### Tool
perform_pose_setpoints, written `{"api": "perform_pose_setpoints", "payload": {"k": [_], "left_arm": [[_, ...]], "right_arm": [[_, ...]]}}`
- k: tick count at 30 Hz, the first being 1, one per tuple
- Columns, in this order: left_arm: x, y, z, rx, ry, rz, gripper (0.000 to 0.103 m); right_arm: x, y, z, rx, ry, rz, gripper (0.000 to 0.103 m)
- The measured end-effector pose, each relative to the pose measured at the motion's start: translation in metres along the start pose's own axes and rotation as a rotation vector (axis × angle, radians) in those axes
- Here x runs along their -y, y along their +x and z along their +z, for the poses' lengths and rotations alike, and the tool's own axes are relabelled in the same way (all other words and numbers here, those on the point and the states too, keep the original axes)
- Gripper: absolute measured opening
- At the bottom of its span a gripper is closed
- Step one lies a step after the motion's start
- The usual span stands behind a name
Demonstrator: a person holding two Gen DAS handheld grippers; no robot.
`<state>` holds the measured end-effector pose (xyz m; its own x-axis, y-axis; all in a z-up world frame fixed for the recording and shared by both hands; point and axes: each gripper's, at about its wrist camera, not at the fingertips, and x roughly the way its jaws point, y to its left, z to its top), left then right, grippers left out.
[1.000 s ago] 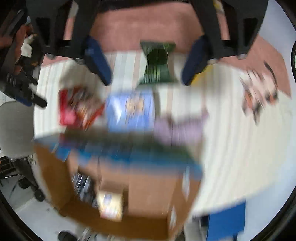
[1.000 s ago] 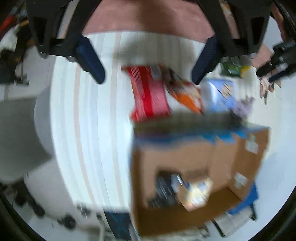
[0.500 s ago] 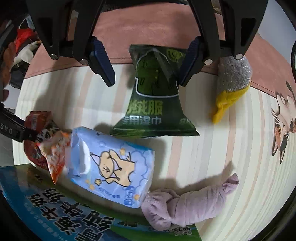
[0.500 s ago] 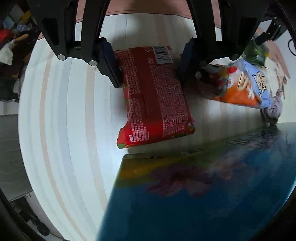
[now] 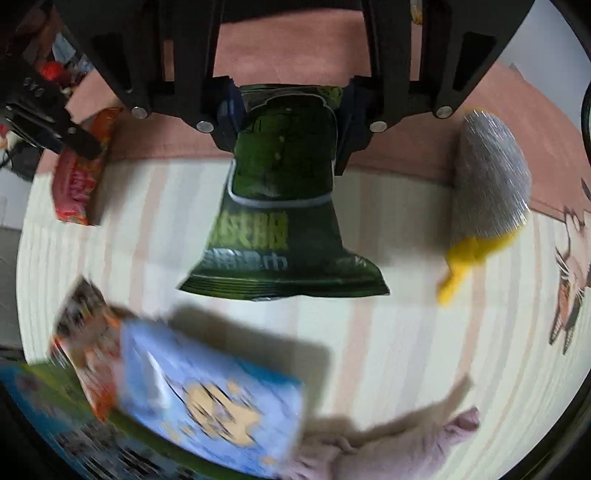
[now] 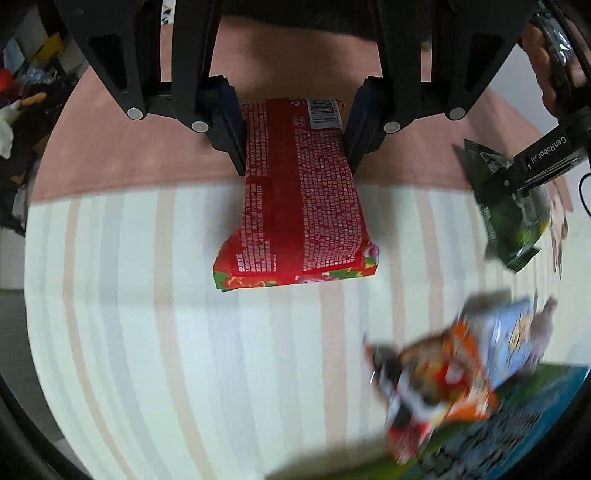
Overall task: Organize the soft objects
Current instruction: 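Lower both bags into the box and open both grippers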
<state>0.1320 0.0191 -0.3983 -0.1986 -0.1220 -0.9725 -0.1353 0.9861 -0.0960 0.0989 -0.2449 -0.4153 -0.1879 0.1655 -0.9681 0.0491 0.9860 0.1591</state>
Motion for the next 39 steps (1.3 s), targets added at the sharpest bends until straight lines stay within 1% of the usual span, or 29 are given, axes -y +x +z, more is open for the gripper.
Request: {"api": "perform_pose_setpoints", "payload": {"k": [2,4,6,8,10,12,13,14,15,17,18,20,22,23,25,26,28,29,30,31,35,36,37,39], "left_arm": [[0.006,0.003,-0.009,-0.008,0.011,-0.001,0.038],[0.011,0.011,-0.016,-0.019,0.014,0.011,0.04],[0.018,0.016,-0.018,-0.017,0.021,0.034,0.041],[0.026,0.018,-0.02,-0.012,0.038,0.049,0.039],[0.033,0.018,-0.023,-0.001,0.051,0.056,0.036],[0.04,0.011,-0.026,0.015,0.064,0.059,0.035],[0.048,0.003,-0.033,0.027,0.069,0.055,0.035],[0.053,-0.009,-0.036,0.044,0.078,0.041,0.035],[0.059,-0.024,-0.037,0.069,0.086,0.021,0.035],[0.069,-0.057,-0.036,0.12,0.1,-0.009,0.035],[0.075,-0.084,-0.032,0.161,0.109,-0.032,0.035],[0.082,-0.122,-0.022,0.221,0.123,-0.062,0.035],[0.096,-0.166,0.0,0.278,0.149,-0.084,0.035],[0.097,-0.183,0.013,0.298,0.156,-0.09,0.035],[0.088,-0.214,0.051,0.341,0.167,-0.07,0.035],[0.082,-0.229,0.075,0.355,0.17,-0.061,0.035],[0.078,-0.246,0.12,0.382,0.17,-0.015,0.035],[0.071,-0.248,0.136,0.379,0.169,-0.006,0.035],[0.066,-0.248,0.16,0.37,0.163,0.001,0.035],[0.066,-0.246,0.176,0.357,0.157,0.004,0.035],[0.064,-0.222,0.243,0.289,0.153,0.033,0.035],[0.064,-0.21,0.258,0.265,0.152,0.04,0.035],[0.066,-0.208,0.267,0.251,0.153,0.044,0.035],[0.069,-0.198,0.289,0.202,0.151,0.039,0.035]], "right_arm": [[-0.002,0.001,-0.009,0.008,-0.004,-0.005,0.051],[-0.005,0.005,-0.011,0.012,-0.003,-0.021,0.054],[-0.009,0.006,-0.001,0.003,0.008,-0.027,0.056],[-0.013,0.007,0.001,0.015,0.003,-0.039,0.056],[-0.013,0.005,0.005,0.033,0.0,-0.045,0.054],[-0.013,-0.002,0.005,0.037,-0.001,-0.042,0.048],[-0.014,-0.008,0.005,0.04,0.001,-0.024,0.048],[-0.026,-0.013,0.002,0.042,0.003,0.006,0.047],[-0.029,-0.026,-0.002,0.052,0.002,0.035,0.047],[-0.037,-0.073,-0.001,0.109,-0.015,0.098,0.047],[-0.041,-0.094,0.001,0.138,-0.025,0.123,0.047],[-0.051,-0.146,0.012,0.219,-0.049,0.171,0.047],[-0.058,-0.187,0.027,0.276,-0.065,0.195,0.047],[-0.063,-0.212,0.041,0.311,-0.072,0.205,0.047],[-0.073,-0.237,0.063,0.355,-0.089,0.183,0.047],[-0.078,-0.249,0.082,0.379,-0.093,0.161,0.047],[-0.085,-0.259,0.109,0.383,-0.09,0.139,0.047],[-0.09,-0.257,0.128,0.375,-0.08,0.128,0.047],[-0.092,-0.255,0.142,0.366,-0.074,0.121,0.047],[-0.094,-0.25,0.156,0.352,-0.067,0.112,0.047],[-0.102,-0.217,0.21,0.277,-0.041,0.056,0.047],[-0.1,-0.21,0.216,0.263,-0.038,0.05,0.047],[-0.099,-0.195,0.226,0.244,-0.032,0.037,0.047],[-0.099,-0.184,0.238,0.218,-0.029,0.019,0.047]]}}
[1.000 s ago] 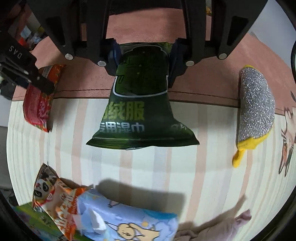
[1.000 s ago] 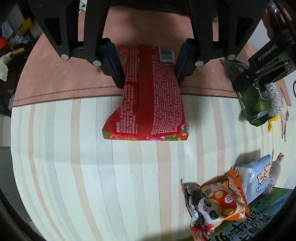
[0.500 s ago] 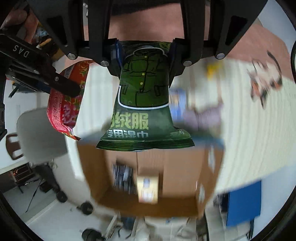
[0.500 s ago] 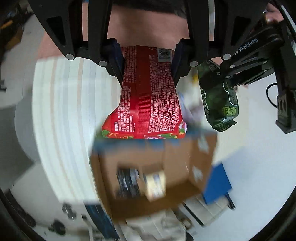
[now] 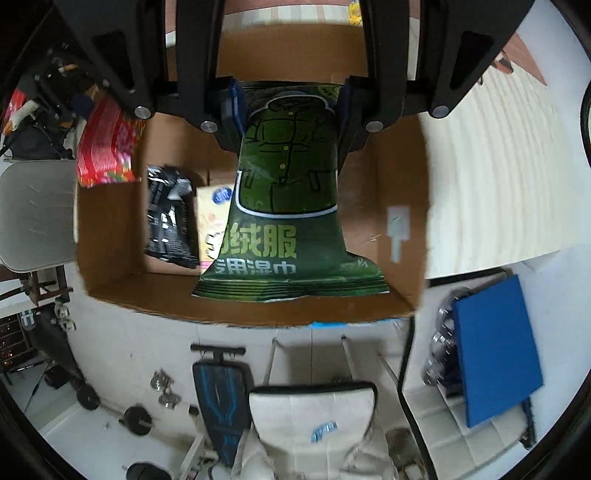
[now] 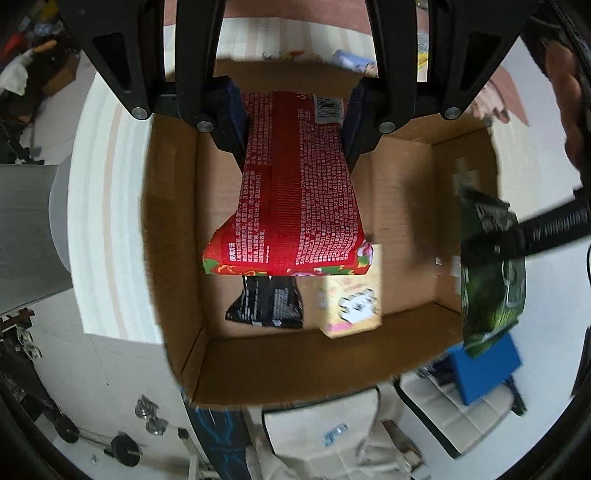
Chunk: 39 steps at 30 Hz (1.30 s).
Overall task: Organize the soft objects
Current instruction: 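Lower both bags into the box and open both grippers, then grasp the blue tissue pack with the right gripper while the left grasps the scrub sponge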
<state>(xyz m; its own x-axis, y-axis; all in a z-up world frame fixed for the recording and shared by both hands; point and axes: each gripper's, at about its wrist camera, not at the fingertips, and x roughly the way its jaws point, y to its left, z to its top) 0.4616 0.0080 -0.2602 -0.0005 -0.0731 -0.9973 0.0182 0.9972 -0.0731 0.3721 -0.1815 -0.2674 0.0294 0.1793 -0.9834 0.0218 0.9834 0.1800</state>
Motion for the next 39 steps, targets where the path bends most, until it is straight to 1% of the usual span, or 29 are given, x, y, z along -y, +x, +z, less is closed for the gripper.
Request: {"api": "perform_pose_setpoints", "payload": {"k": [1,2,3,5,9,15,18,19,20,21,22,23,25,27,28,30,32,35,39], "left_arm": [[-0.001,0.011,0.005,-0.023,-0.004,-0.002,0.035],[0.001,0.01,0.016,-0.039,-0.003,-0.004,0.035],[0.002,0.022,0.019,-0.063,0.002,-0.005,0.035],[0.0,0.035,0.031,-0.085,0.011,0.004,0.035],[-0.001,0.057,0.043,-0.11,0.018,0.034,0.035],[-0.003,0.071,0.056,-0.139,0.012,0.067,0.036],[-0.005,0.072,0.06,-0.167,-0.008,0.034,0.041],[-0.006,0.07,0.062,-0.164,-0.013,0.034,0.047],[-0.006,0.067,0.063,-0.155,-0.016,0.032,0.051],[-0.006,0.063,0.063,-0.143,-0.015,0.029,0.058],[-0.005,0.06,0.064,-0.134,-0.012,0.029,0.066],[-0.004,0.055,0.063,-0.121,-0.009,0.029,0.069],[-0.004,0.049,0.061,-0.105,-0.01,0.031,0.082],[-0.004,0.04,0.057,-0.082,-0.01,0.033,0.09],[-0.004,0.038,0.055,-0.073,-0.012,0.037,0.091],[-0.004,0.028,0.048,-0.037,-0.018,0.048,0.092],[-0.004,0.021,0.04,-0.013,-0.016,0.049,0.092],[-0.003,0.009,0.021,0.027,-0.004,0.054,0.093],[-0.004,-0.004,-0.008,0.066,0.014,0.061,0.093]], "right_arm": [[0.001,0.008,0.002,-0.014,0.003,-0.005,0.047],[0.002,0.012,0.003,-0.022,0.004,-0.008,0.047],[0.002,0.014,0.003,-0.032,0.005,-0.013,0.047],[0.003,0.03,0.008,-0.048,0.005,-0.018,0.047],[0.005,0.051,0.01,-0.084,0.008,-0.028,0.047],[0.004,0.076,0.011,-0.126,-0.007,-0.056,0.048],[0.004,0.083,0.013,-0.159,-0.001,-0.068,0.049],[0.006,0.083,0.013,-0.165,0.009,-0.067,0.052],[0.006,0.082,0.014,-0.166,0.016,-0.063,0.062],[0.008,0.081,0.015,-0.164,0.023,-0.056,0.073],[0.008,0.078,0.015,-0.159,0.026,-0.049,0.074],[0.007,0.076,0.015,-0.154,0.025,-0.036,0.075],[0.006,0.07,0.015,-0.15,0.026,-0.039,0.077],[0.004,0.062,0.015,-0.139,0.027,-0.038,0.095],[0.004,0.059,0.015,-0.134,0.028,-0.036,0.098],[0.003,0.052,0.014,-0.118,0.033,-0.029,0.099],[0.002,0.045,0.012,-0.098,0.031,-0.042,0.103],[0.001,0.033,0.009,-0.062,0.012,-0.078,0.103],[-0.006,0.025,0.003,-0.021,-0.014,-0.093,0.103]]}}
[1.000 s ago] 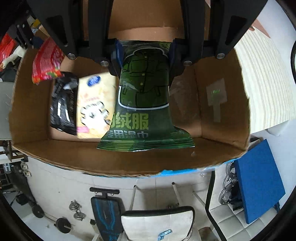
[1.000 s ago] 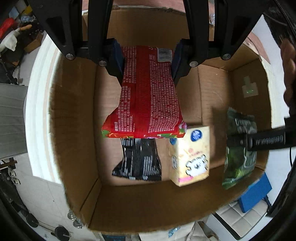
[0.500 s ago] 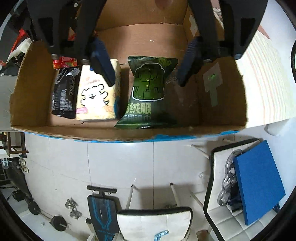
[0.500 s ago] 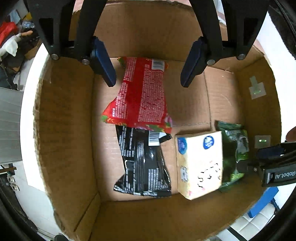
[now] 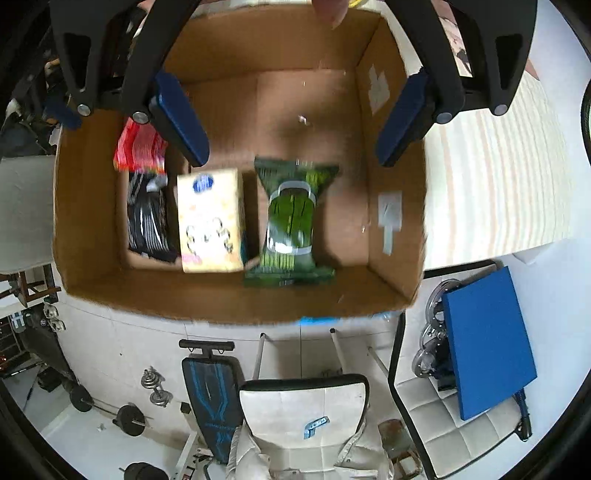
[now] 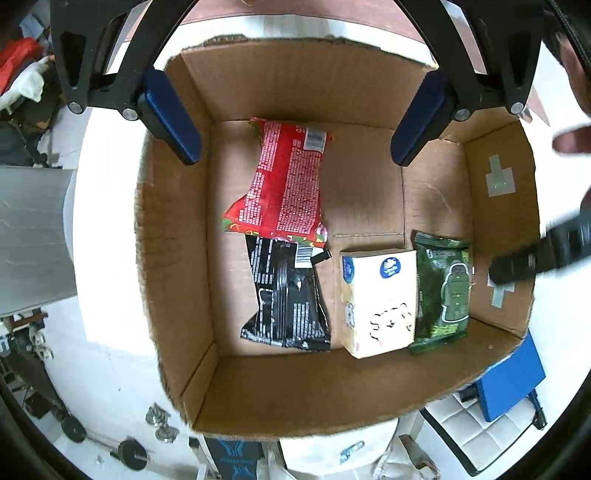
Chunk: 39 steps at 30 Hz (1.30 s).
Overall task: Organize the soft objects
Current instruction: 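Grasp the blue tissue pack with the right gripper while the left grasps the scrub sponge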
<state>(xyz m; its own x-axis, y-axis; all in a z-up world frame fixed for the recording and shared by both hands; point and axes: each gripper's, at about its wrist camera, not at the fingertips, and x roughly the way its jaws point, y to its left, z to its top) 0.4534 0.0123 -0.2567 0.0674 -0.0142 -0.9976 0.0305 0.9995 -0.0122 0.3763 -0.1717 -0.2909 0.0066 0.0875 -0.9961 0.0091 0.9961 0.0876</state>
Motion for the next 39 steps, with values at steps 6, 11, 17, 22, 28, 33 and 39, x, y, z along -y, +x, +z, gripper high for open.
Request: {"api": "perform_pose_setpoints", "payload": {"k": [6,11,17,22,28,33,39], "left_arm": [[-0.002,-0.024,-0.031,0.048,-0.018,-0.014,0.093],[-0.003,-0.045,-0.048,0.088,-0.024,-0.01,0.093],[-0.014,-0.091,-0.103,0.211,-0.045,0.038,0.093],[-0.049,-0.093,-0.194,0.246,-0.146,0.07,0.093],[-0.091,-0.022,-0.285,0.068,-0.261,0.084,0.071],[-0.111,0.036,-0.334,-0.052,-0.346,0.061,0.07],[-0.12,0.068,-0.355,-0.099,-0.36,0.038,0.07]], "right_arm": [[-0.016,-0.021,-0.011,0.072,-0.033,0.0,0.103],[-0.021,-0.038,-0.022,0.118,-0.044,0.024,0.103],[-0.035,-0.071,-0.073,0.19,-0.196,0.15,0.103],[-0.072,-0.047,-0.133,0.123,-0.463,0.141,0.103],[-0.132,0.031,-0.173,0.004,-0.775,0.0,0.103],[-0.172,0.091,-0.184,-0.038,-0.979,-0.142,0.103],[-0.193,0.142,-0.195,-0.09,-1.13,-0.274,0.103]]}}
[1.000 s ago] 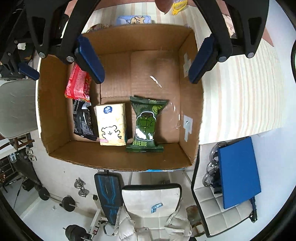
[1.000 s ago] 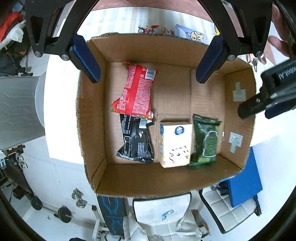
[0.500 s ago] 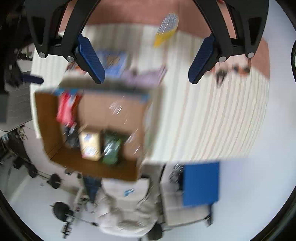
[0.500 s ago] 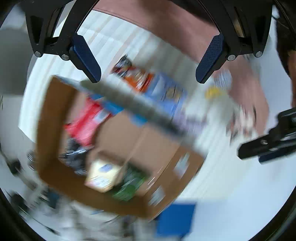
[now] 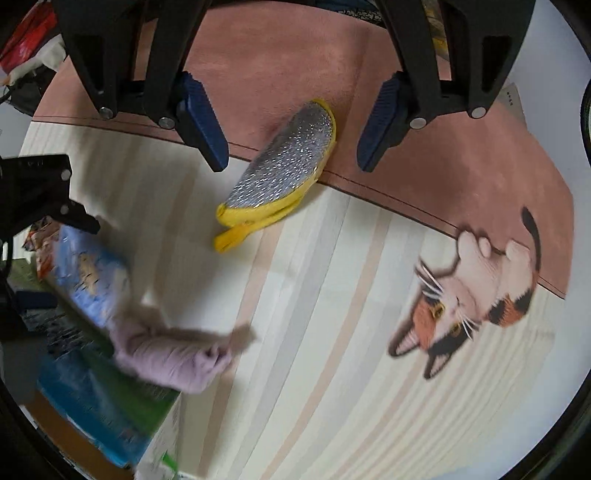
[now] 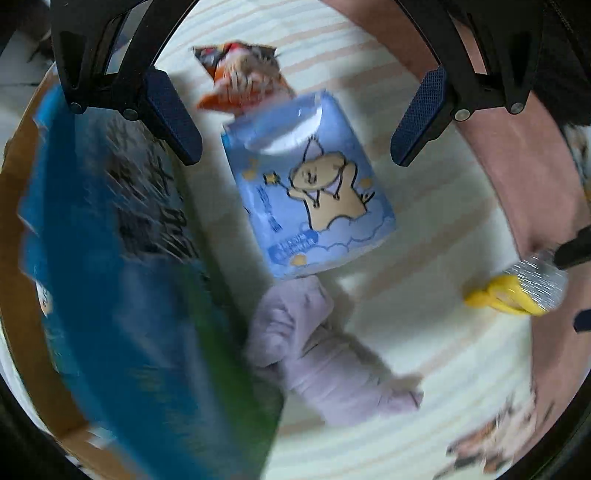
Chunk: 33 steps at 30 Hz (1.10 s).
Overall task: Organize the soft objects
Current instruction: 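Grasp the blue tissue pack with the right gripper while the left grasps the scrub sponge, then carry both items into the box and open both grippers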
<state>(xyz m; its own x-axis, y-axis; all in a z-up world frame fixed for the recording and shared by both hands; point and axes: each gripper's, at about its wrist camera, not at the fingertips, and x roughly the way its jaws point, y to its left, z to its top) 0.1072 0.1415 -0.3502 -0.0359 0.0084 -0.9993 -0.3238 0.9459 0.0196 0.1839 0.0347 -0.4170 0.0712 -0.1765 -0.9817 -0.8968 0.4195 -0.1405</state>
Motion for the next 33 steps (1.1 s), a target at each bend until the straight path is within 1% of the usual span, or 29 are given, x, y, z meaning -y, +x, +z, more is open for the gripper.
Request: {"api": "perform_pose_setpoints", "payload": {"k": [3,6,7,8,9,10,11,12,13,14,16,17,19,20,21,22,23,25,26,27,28,29,30,31,32,33], "left_arm": [[0.002,0.013,-0.002,-0.023,0.019,-0.003,0.07],[0.007,0.023,-0.005,-0.034,0.037,0.005,0.07],[0.009,0.026,-0.005,-0.038,0.041,0.004,0.07],[0.01,0.027,-0.006,-0.041,0.043,0.003,0.07],[0.013,0.029,-0.007,-0.044,0.047,0.003,0.07],[0.015,0.03,-0.007,-0.044,0.05,0.004,0.07],[0.016,0.031,-0.009,-0.044,0.053,0.004,0.07],[0.018,0.032,-0.009,-0.045,0.053,0.004,0.07],[0.02,0.032,-0.009,-0.046,0.053,0.004,0.07],[0.021,0.033,-0.01,-0.047,0.052,0.003,0.07],[0.022,0.035,-0.009,-0.05,0.047,0.002,0.07],[0.022,0.036,-0.008,-0.051,0.045,0.0,0.07],[0.02,0.039,-0.005,-0.06,0.043,0.0,0.07],[0.018,0.04,-0.004,-0.063,0.045,0.0,0.07],[0.018,0.042,-0.004,-0.067,0.047,0.002,0.071],[0.014,0.045,-0.004,-0.071,0.05,0.003,0.071],[0.01,0.049,-0.002,-0.079,0.055,0.002,0.071],[0.01,0.059,-0.004,-0.099,0.061,0.006,0.071],[0.011,0.064,-0.003,-0.109,0.065,0.008,0.071],[0.012,0.068,-0.003,-0.117,0.07,0.012,0.071],[0.015,0.073,-0.003,-0.126,0.077,0.021,0.07],[0.018,0.077,-0.002,-0.129,0.086,0.031,0.072],[0.019,0.076,-0.001,-0.11,0.086,0.025,0.07],[0.02,0.076,0.0,-0.104,0.085,0.029,0.067],[0.021,0.076,0.001,-0.103,0.084,0.026,0.063],[0.023,0.075,0.002,-0.106,0.079,0.005,0.053]], "right_arm": [[-0.006,0.018,0.005,-0.033,-0.026,-0.019,0.103],[-0.008,0.032,0.006,-0.06,-0.016,-0.02,0.102],[-0.005,0.033,0.005,-0.055,0.011,0.0,0.101],[-0.004,0.034,0.004,-0.055,0.035,0.021,0.095],[0.001,0.034,0.002,-0.059,0.079,0.057,0.088],[0.005,0.034,-0.001,-0.064,0.116,0.078,0.085],[0.008,0.035,-0.005,-0.069,0.161,0.101,0.078],[0.011,0.036,-0.01,-0.073,0.206,0.125,0.077],[0.012,0.037,-0.014,-0.076,0.247,0.145,0.077],[0.016,0.038,-0.021,-0.089,0.315,0.182,0.077],[0.018,0.041,-0.032,-0.103,0.41,0.25,0.077],[0.019,0.044,-0.042,-0.107,0.479,0.312,0.077],[0.017,0.049,-0.054,-0.117,0.564,0.413,0.077],[0.018,0.051,-0.062,-0.111,0.618,0.493,0.077],[0.021,0.052,-0.067,-0.103,0.647,0.526,0.077],[0.023,0.051,-0.072,-0.088,0.672,0.54,0.078],[0.026,0.049,-0.08,-0.058,0.698,0.534,0.079],[0.032,0.047,-0.087,-0.027,0.729,0.513,0.081],[0.044,0.039,-0.081,-0.013,0.755,0.512,0.081],[0.046,0.041,-0.082,-0.007,0.766,0.514,0.081],[0.055,0.038,-0.075,-0.003,0.77,0.505,0.081],[0.059,0.032,-0.066,0.007,0.765,0.479,0.081],[0.055,0.031,-0.062,0.013,0.755,0.451,0.081],[0.049,0.031,-0.06,0.014,0.742,0.418,0.081],[0.04,0.032,-0.05,0.009,0.738,0.397,0.081],[0.043,0.032,-0.05,0.0,0.751,0.406,0.081]]}}
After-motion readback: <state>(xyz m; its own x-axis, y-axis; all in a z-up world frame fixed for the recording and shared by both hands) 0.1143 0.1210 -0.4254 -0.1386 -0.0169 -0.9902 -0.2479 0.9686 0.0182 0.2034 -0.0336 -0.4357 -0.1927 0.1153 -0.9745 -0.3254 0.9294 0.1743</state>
